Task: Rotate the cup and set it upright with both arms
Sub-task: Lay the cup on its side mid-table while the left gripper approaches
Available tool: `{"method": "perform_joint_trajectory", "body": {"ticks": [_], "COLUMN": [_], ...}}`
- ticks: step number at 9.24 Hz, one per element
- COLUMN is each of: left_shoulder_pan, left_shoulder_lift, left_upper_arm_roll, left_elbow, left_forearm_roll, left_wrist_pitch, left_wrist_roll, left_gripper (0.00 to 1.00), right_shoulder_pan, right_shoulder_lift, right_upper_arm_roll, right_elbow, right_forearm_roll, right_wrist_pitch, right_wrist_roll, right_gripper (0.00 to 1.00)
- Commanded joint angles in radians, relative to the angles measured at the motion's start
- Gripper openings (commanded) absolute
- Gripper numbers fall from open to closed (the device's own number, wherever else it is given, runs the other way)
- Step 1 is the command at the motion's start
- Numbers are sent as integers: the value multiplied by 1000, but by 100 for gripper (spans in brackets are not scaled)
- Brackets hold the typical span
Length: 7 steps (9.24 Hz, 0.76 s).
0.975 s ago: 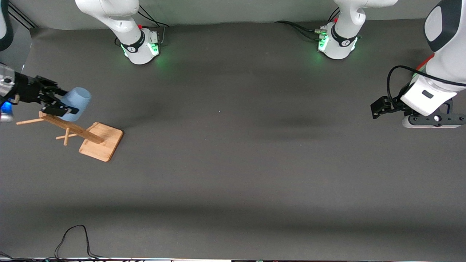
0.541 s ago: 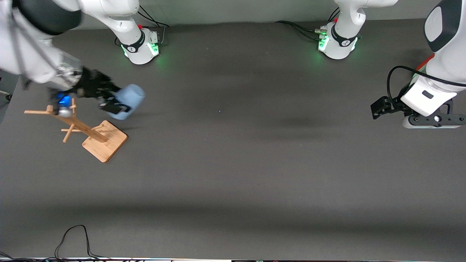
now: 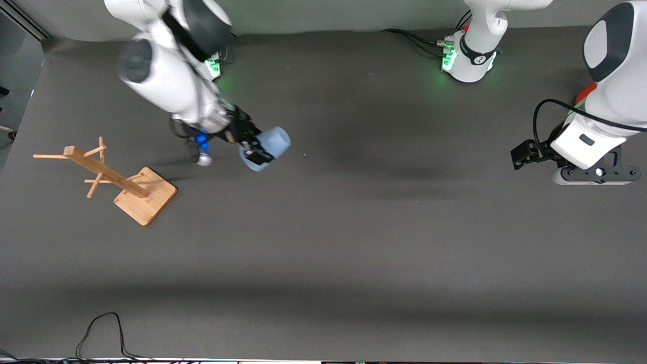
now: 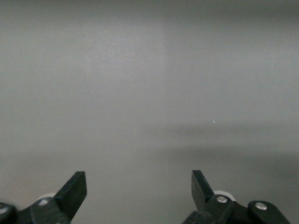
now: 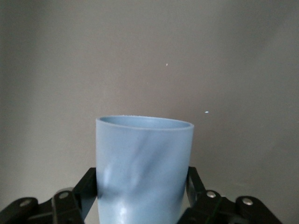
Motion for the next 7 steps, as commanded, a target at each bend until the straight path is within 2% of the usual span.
{"method": "perform_joint_trajectory", "body": {"ticks": [1, 2, 3, 4, 6, 7], "left_shoulder_pan": [-10, -11, -11, -13, -19, -23], "left_shoulder_lift": [16, 26, 35, 42, 67, 82], "left_upper_arm_roll": [5, 5, 5, 5, 4, 2], "left_elbow": [17, 17, 17, 17, 17, 24], "left_forearm_roll": [2, 2, 2, 2, 2, 2], "left_wrist_pitch": [5, 16, 22, 28, 46, 52], "left_wrist_roll": [-7, -7, -9, -9, -9, -9], "left_gripper": [100, 100, 100, 100, 100, 100], "right_shoulder_pan": [91, 171, 199, 250, 292, 308], "right_shoulder_lift": [272, 404, 507, 588, 705, 724], "right_upper_arm_roll": [84, 84, 85, 85, 84, 84], "right_elbow": [74, 134, 171, 200, 240, 241], "right_forearm_roll": [-301, -479, -619, -721, -852, -878], "right_wrist_pitch": [80, 91, 90, 91, 90, 88], "right_wrist_roll": [297, 488, 648, 759, 923, 980], "right_gripper": [58, 58, 58, 58, 58, 87]}}
